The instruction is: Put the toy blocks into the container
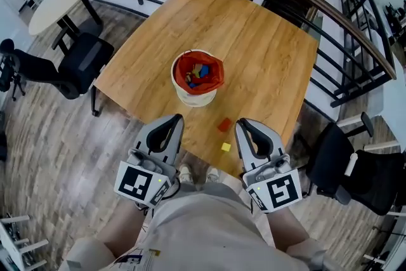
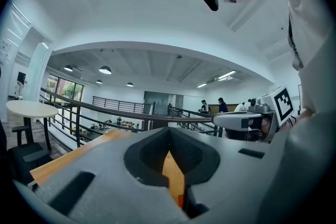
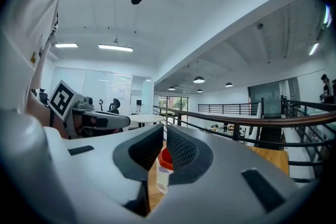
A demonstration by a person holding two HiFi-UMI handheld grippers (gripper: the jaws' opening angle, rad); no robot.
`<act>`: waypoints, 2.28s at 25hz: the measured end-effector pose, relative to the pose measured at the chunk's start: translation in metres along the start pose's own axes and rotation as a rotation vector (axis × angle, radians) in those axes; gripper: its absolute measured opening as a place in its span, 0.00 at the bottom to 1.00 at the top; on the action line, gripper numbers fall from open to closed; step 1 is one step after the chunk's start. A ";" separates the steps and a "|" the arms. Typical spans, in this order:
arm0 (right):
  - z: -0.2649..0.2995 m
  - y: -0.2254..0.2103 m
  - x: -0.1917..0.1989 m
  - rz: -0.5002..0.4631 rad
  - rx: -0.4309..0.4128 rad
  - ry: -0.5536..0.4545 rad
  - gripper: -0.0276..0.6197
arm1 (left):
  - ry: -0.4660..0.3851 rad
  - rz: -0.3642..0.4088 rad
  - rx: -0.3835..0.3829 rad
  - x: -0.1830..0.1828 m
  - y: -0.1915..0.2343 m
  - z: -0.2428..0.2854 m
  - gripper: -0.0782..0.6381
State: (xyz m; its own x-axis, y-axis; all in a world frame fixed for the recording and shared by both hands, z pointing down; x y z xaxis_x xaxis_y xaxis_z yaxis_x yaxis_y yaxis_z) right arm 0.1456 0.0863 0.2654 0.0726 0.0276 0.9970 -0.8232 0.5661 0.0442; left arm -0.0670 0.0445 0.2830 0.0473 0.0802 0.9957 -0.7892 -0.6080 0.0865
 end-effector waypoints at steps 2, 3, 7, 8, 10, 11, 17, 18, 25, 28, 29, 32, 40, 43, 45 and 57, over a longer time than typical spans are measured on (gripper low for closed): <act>-0.002 -0.004 0.005 0.000 0.005 0.012 0.09 | 0.015 0.004 0.016 0.004 -0.003 0.006 0.13; -0.002 -0.006 0.008 0.010 0.002 0.019 0.09 | 0.025 0.007 0.025 0.006 -0.005 0.010 0.13; -0.003 -0.018 0.023 0.075 -0.023 0.052 0.09 | 0.060 0.004 0.064 0.018 -0.014 0.030 0.13; -0.003 -0.022 0.027 0.091 -0.026 0.066 0.10 | 0.067 -0.003 0.073 0.021 -0.016 0.036 0.13; -0.002 -0.031 0.038 0.128 -0.032 0.096 0.10 | 0.090 -0.005 0.090 0.030 -0.019 0.048 0.13; -0.001 -0.036 0.044 0.144 -0.037 0.115 0.10 | 0.105 0.000 0.098 0.034 -0.021 0.054 0.13; 0.004 -0.060 0.081 0.167 -0.082 0.245 0.25 | 0.165 -0.042 0.142 0.070 -0.022 0.078 0.13; 0.004 -0.062 0.088 0.154 -0.090 0.273 0.26 | 0.182 -0.033 0.142 0.078 -0.023 0.081 0.13; 0.008 -0.055 0.139 -0.106 -0.199 0.547 0.29 | 0.286 -0.028 0.152 0.120 -0.025 0.100 0.13; 0.010 -0.046 0.160 -0.142 -0.246 0.615 0.30 | 0.325 -0.080 0.152 0.136 -0.022 0.104 0.13; 0.010 -0.043 0.168 -0.145 -0.258 0.636 0.30 | 0.341 -0.081 0.152 0.141 -0.021 0.106 0.13; 0.013 -0.039 0.192 -0.151 -0.295 0.693 0.32 | 0.381 -0.070 0.155 0.158 -0.020 0.112 0.13; 0.018 -0.029 0.250 -0.130 -0.376 0.815 0.36 | 0.517 -0.046 0.183 0.209 -0.020 0.116 0.13; 0.019 -0.024 0.271 -0.109 -0.403 0.845 0.36 | 0.565 -0.051 0.191 0.229 -0.019 0.117 0.13; 0.018 -0.021 0.283 -0.097 -0.416 0.862 0.36 | 0.594 -0.052 0.193 0.241 -0.019 0.117 0.13; 0.025 -0.010 0.334 -0.106 -0.454 0.954 0.36 | 0.758 -0.059 0.216 0.302 -0.014 0.109 0.13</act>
State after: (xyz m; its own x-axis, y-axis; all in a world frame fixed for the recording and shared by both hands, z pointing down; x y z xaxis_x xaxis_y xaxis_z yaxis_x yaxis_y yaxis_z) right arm 0.1637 0.0696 0.5991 0.7056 0.4839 0.5177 -0.5137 0.8525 -0.0966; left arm 0.0247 -0.0091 0.5864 -0.4057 0.5862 0.7012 -0.6581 -0.7198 0.2210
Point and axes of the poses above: the fingertips, and each gripper's own axes: z forward along the fingers, y to its left, x out of its underside, the point moved 8 cm from there along -z, backward along the fingers, and after that the axes turned 6 degrees about -x, right-handed, at the moved point
